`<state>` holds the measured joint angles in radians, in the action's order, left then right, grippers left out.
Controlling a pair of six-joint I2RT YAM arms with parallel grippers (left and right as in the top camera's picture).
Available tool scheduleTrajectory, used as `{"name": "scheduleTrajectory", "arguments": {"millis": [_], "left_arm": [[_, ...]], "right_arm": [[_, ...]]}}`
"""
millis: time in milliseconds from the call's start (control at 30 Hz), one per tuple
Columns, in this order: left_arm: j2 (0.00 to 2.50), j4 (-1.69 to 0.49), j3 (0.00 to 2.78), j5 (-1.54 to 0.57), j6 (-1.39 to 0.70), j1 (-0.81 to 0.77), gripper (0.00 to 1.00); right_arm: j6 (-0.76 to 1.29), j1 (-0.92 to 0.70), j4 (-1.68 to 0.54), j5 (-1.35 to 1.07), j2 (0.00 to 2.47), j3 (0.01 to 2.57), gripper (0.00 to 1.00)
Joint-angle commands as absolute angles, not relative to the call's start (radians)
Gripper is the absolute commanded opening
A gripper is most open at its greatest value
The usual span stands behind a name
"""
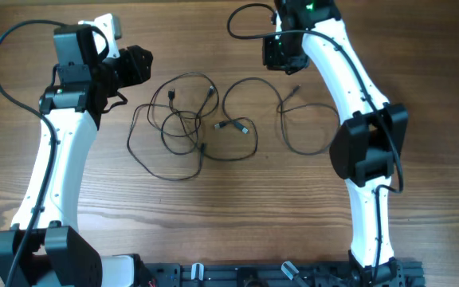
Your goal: Untangle cables
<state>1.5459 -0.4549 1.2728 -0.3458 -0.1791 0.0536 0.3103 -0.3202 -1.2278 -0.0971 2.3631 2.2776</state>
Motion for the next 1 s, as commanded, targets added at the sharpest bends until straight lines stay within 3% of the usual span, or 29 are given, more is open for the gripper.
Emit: {"name": "scheduleTrajectory", "arguments": {"millis": [0, 167, 400, 733, 833, 967], "left_arm": [[1.553, -0.477, 1.277, -0.377, -0.188, 0.054, 0.5], [1.553, -0.488, 1.277, -0.378, -0.188, 0.054, 0.5], [1.553, -0.503, 1.277, -0.378, -0.188, 0.035, 0.5], [1.553, -0.503, 1.277, -0.377, -0.187, 0.023, 0.5], [1.553, -0.507, 1.277, -0.377, -0.187, 0.023, 0.49], [1.553, -0.508, 1.277, -0.377, -0.186, 0.023, 0.5]], "right_arm": [[0.259, -0.331, -1.196, -0.12, 2.416, 2.253, 0.49], [0.264, -0.331, -1.142, -0.127, 2.423, 2.162, 0.72], [0.532, -0.336, -1.188, -0.023, 2.424, 2.05, 0.73], [0.648, -0.388, -1.167, 0.03, 2.425, 1.934, 0.73], [0.667, -0.392, -1.164, 0.029, 2.425, 1.932, 0.65], [0.67, -0.392, -1.175, 0.03, 2.425, 1.932, 0.21]]}}
